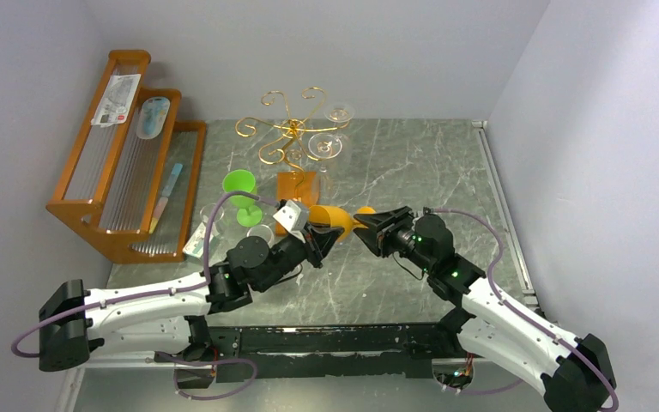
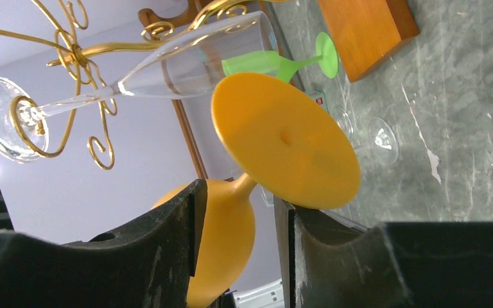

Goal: Place the wine glass upside down on the wine glass rack

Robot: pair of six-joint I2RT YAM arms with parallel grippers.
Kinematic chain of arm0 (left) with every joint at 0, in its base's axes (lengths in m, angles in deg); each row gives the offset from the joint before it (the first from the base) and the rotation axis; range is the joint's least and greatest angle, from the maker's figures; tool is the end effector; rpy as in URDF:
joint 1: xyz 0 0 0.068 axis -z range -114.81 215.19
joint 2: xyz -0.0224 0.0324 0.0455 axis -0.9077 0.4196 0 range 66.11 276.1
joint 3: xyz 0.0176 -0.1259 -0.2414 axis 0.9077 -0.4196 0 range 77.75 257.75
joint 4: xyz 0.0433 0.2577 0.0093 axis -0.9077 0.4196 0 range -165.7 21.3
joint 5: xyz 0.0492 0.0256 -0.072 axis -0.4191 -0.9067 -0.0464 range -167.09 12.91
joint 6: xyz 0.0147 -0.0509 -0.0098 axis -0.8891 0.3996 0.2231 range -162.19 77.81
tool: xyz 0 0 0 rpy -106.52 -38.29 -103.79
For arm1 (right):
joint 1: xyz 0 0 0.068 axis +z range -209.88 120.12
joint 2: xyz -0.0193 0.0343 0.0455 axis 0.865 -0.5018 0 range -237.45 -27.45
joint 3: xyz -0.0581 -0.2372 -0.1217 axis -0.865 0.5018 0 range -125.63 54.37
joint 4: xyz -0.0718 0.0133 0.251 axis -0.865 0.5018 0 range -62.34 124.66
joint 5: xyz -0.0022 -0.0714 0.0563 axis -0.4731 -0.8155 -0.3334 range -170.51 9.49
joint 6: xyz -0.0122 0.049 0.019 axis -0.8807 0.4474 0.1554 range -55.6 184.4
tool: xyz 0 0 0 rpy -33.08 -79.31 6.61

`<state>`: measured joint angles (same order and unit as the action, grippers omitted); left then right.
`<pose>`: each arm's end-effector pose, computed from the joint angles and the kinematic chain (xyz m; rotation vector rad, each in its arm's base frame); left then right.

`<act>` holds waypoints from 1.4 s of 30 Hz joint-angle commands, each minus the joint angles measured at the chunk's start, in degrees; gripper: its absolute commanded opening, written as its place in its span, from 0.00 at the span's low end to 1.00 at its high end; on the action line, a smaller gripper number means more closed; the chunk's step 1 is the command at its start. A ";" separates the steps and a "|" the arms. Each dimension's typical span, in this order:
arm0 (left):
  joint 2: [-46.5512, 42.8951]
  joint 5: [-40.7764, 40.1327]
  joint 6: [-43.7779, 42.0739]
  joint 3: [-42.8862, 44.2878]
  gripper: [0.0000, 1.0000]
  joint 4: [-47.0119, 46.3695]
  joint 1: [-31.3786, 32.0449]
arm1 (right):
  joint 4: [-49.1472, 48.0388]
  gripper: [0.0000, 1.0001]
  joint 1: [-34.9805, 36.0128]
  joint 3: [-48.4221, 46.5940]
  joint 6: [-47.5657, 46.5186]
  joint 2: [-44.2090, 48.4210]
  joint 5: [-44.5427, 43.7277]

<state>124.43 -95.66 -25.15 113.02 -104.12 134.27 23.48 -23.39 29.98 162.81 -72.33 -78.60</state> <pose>0.0954 -0.2178 0.3075 0.4257 1.5010 -0.9683 0.1509 0.1131 0.2395 1.1163 1.9145 1.5476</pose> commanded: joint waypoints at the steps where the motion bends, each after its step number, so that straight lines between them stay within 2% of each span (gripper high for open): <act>1: 0.78 -1.59 -0.67 -0.96 0.05 -7.65 1.31 | 4.00 0.46 1.28 -1.06 3.09 -0.34 -3.82; 5: 1.59 -0.66 -0.73 -0.90 0.05 -8.69 1.65 | 2.18 0.42 1.72 -0.69 3.86 -1.37 -3.59; 11: 2.77 1.69 -0.60 -0.95 0.05 -8.74 2.14 | -1.95 0.26 2.18 -1.09 3.72 -4.48 -2.18; 15: 2.65 2.65 -0.32 -1.58 0.05 -8.42 2.61 | -3.39 0.24 2.25 -1.13 3.80 -5.38 -2.18; 20: 1.56 3.16 0.16 -3.27 0.05 -8.92 2.81 | -5.19 0.29 2.31 -0.43 5.08 -6.02 -2.18; 24: 1.50 2.77 0.21 -3.84 0.05 -8.14 3.06 | -6.87 0.21 2.27 -0.97 5.27 -8.04 -0.11; 29: 0.73 2.81 0.48 -5.03 0.05 -7.67 3.32 | -7.69 0.18 2.27 -1.41 5.20 -9.19 0.54; 30: 0.47 2.90 0.52 -5.30 0.05 -7.65 3.34 | -7.79 0.14 2.27 -1.31 5.15 -9.06 0.24; 31: 0.26 2.92 0.65 -5.58 0.06 -7.51 3.34 | -7.89 0.09 2.27 -1.17 5.05 -8.91 -0.11; 32: -0.30 2.77 1.20 -5.81 0.14 -6.29 3.34 | -7.86 0.00 2.27 -0.96 4.55 -8.25 -1.37; 36: -1.32 2.33 3.25 -6.01 0.25 -2.40 3.34 | -6.28 0.00 2.27 -1.24 1.88 -6.55 -4.94; 42: -5.02 1.86 7.17 -5.72 0.54 3.62 3.34 | -5.16 0.00 2.24 -1.25 -4.98 -4.31 -10.84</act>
<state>122.09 -94.74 -21.85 106.92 -104.56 137.27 17.81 -21.53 29.94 163.42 -78.21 -83.39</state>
